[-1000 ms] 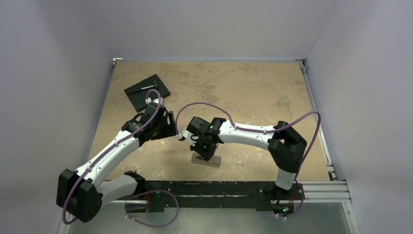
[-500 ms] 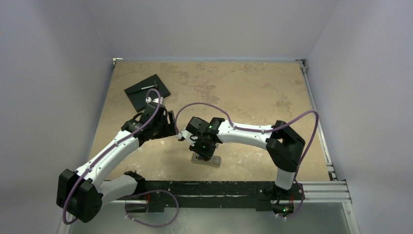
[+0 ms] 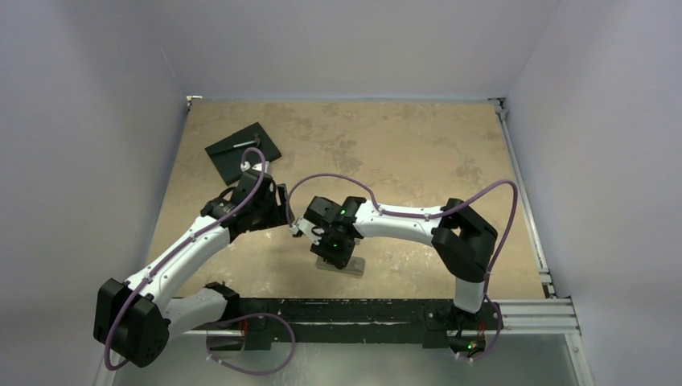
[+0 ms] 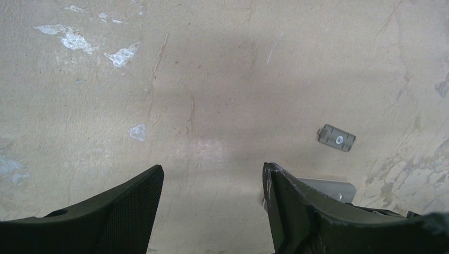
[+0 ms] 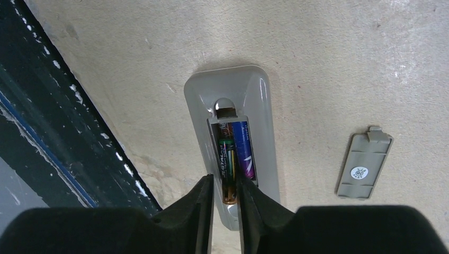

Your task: Load the batteries into the remote control

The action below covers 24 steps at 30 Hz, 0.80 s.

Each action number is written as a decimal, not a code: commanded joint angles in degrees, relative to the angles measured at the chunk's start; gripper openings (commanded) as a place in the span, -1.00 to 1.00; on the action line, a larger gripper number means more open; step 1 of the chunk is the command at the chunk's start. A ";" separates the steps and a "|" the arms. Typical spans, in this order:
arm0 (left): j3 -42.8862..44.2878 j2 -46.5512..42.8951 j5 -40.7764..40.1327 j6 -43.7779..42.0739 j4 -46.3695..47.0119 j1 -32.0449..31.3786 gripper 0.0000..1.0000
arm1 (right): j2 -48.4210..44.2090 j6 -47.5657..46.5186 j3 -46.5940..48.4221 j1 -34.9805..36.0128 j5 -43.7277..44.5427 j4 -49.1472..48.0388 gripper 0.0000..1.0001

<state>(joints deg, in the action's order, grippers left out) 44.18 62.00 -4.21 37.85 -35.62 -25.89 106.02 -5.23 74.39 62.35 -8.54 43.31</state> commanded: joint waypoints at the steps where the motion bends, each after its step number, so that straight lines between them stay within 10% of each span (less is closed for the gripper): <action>1: -0.06 -0.74 0.77 -1.02 1.64 0.23 0.37 | -0.71 -0.50 2.34 0.32 0.13 0.11 -0.39; 24: -0.43 0.15 3.90 -1.20 1.77 0.23 0.36 | -13.77 9.06 -3.69 0.32 3.73 -4.73 -0.30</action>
<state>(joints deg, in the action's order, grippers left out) 44.14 62.02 -2.11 37.82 -34.96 -25.63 95.46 -0.54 73.01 62.52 -6.66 40.60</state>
